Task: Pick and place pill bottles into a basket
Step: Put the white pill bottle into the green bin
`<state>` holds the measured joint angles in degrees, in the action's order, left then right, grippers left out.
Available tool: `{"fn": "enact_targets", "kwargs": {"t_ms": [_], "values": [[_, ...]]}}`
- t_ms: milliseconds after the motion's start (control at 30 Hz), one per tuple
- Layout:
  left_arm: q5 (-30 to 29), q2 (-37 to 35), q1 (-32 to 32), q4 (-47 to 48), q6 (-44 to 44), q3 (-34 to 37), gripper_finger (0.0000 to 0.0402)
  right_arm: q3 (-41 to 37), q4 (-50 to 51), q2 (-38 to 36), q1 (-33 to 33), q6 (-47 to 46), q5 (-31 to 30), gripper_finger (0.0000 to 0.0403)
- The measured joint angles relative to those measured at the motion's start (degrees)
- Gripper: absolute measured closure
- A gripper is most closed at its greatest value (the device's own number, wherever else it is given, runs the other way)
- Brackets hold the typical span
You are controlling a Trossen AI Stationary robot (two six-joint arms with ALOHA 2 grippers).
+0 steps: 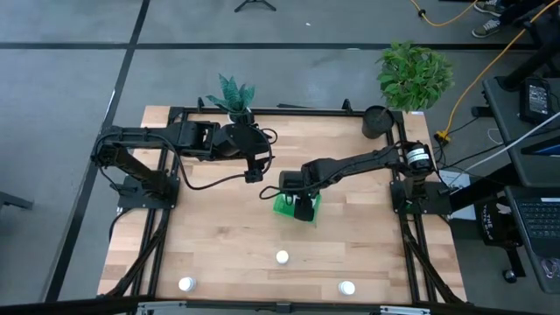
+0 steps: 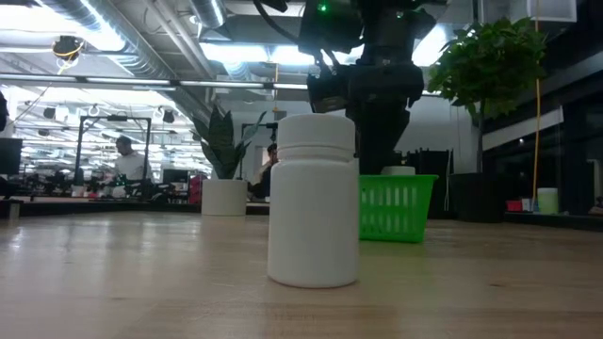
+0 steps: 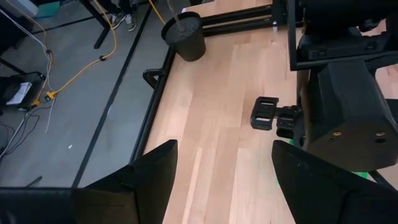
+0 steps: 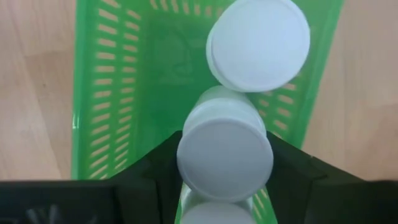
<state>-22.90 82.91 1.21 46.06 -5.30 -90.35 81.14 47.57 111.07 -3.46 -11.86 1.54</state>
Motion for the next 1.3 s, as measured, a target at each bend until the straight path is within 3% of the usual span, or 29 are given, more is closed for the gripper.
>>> {"fn": "enact_targets", "kwargs": {"t_ms": [633, 833, 1300], "values": [[0.05, 0.00, 0.00, 0.01, 0.00, 0.00, 0.0147, 0.02, 0.07, -0.04, -0.02, -0.64, -0.49, 0.0158], [0.18, 0.00, 0.00, 0.00, 0.00, 0.00, 0.0147, 0.02, 0.55, -0.04, -0.02, -0.14, -3.37, 0.0135], [0.35, 0.00, 0.00, 0.00, -0.51, 0.00, 0.0147, 5.73, 6.60, -0.07, -0.02, -0.42, -4.31, 0.0130]]}}
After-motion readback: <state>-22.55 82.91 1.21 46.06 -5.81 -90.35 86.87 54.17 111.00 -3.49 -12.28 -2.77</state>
